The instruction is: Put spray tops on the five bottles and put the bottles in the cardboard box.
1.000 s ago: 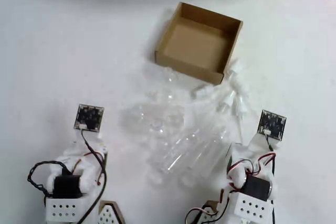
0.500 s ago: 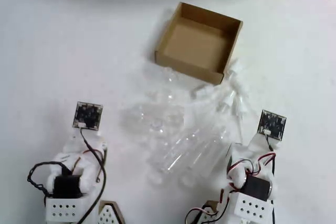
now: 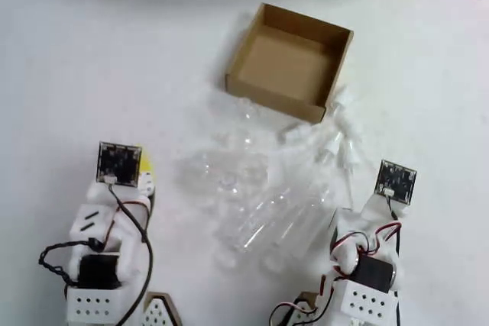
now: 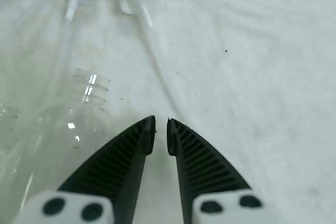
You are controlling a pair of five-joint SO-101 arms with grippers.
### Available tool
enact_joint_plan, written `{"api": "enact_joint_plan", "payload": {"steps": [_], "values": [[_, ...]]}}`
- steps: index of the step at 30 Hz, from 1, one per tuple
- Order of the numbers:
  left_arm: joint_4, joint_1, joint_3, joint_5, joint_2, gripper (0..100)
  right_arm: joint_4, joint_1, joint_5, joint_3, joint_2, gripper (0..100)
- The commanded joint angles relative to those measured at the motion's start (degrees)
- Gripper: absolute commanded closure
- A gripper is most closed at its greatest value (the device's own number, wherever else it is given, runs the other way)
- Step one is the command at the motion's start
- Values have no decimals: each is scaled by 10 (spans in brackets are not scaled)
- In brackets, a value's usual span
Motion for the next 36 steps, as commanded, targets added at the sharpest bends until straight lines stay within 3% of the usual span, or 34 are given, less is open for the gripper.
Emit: {"api": "enact_joint_plan", "payload": {"steps": [1,5,10,15,21,30,36], "values": [[43,52,-115,5,0,973,6,-3,-2,3,3,982],[100,126,-212,55,1,973,6,-3,-2,3,3,982],[89,218,-285,113,65,972,6,-3,-2,3,3,982],[4,268,-358,184,228,972,6,-3,-2,3,3,982],[-55,300,-444,200,407,972,6,-3,-2,3,3,982],[-277,300,-385,200,549,968,6,-3,-2,3,3,982],[-328,300,-353,200,615,784,6,-3,-2,3,3,982]]}}
